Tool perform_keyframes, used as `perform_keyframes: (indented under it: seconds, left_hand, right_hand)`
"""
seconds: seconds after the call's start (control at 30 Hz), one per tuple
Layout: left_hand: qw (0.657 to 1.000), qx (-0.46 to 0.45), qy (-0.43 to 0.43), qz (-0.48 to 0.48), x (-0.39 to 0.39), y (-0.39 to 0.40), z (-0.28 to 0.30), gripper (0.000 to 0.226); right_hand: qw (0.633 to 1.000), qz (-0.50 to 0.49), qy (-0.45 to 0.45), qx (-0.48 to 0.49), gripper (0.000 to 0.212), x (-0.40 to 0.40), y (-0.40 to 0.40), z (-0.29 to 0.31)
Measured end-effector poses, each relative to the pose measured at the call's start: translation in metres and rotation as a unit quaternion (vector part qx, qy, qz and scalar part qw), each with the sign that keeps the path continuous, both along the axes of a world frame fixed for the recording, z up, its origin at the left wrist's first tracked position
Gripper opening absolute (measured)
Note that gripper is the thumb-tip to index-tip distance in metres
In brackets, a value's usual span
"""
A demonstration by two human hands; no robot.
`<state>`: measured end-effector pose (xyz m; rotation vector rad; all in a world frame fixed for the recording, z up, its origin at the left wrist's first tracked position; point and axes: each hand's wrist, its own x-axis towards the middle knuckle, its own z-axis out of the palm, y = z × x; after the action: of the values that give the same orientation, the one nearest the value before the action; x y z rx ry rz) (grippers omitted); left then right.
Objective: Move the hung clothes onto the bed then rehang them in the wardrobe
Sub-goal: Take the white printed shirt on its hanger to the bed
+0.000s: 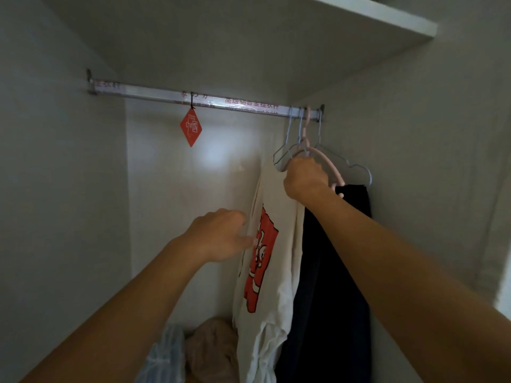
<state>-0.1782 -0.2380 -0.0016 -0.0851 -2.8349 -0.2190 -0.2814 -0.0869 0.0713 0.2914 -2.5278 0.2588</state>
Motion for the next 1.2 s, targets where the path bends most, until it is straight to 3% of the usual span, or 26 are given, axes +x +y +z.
perform_keyframes:
  seconds: [0.17, 0.37, 0.43, 0.5, 0.57, 0.77, 0.97, 1.2]
  left_hand:
    - [1.000, 0.008, 0.011, 0.001, 0.001, -0.002, -0.001, 0.056]
    - [0.999, 0.011, 0.049, 0.011, 0.007, -0.010, 0.001, 0.060]
    - [0.998, 0.011, 0.065, 0.016, 0.010, -0.009, 0.002, 0.056]
    - [0.997, 0.014, 0.078, 0.021, 0.012, -0.007, 0.003, 0.055]
    - [0.996, 0.011, 0.088, 0.026, 0.013, -0.003, 0.003, 0.053]
    - [0.993, 0.028, 0.111, 0.018, 0.014, 0.019, 0.005, 0.054]
    - [0.990, 0.058, 0.129, 0.010, 0.010, 0.037, 0.001, 0.055]
    - [0.984, 0.124, 0.125, -0.035, 0.006, 0.046, -0.008, 0.073]
  right_hand:
    - [0.995, 0.033, 0.049, -0.077, 0.041, 0.002, 0.002, 0.011]
    - [0.988, 0.058, 0.071, -0.122, 0.021, 0.010, 0.017, 0.037]
    - [0.987, 0.059, 0.085, -0.121, 0.005, 0.015, 0.025, 0.042]
    - [0.987, 0.060, 0.095, -0.118, 0.032, 0.017, 0.034, 0.042]
    - [0.985, 0.065, 0.098, -0.123, 0.039, 0.021, 0.045, 0.038]
    - [0.991, 0.051, 0.088, -0.088, 0.038, 0.042, 0.080, 0.012]
    - [0.988, 0.055, 0.099, -0.103, 0.020, 0.063, 0.114, -0.015]
    - [0.982, 0.056, 0.117, -0.134, 0.029, 0.114, 0.162, -0.034]
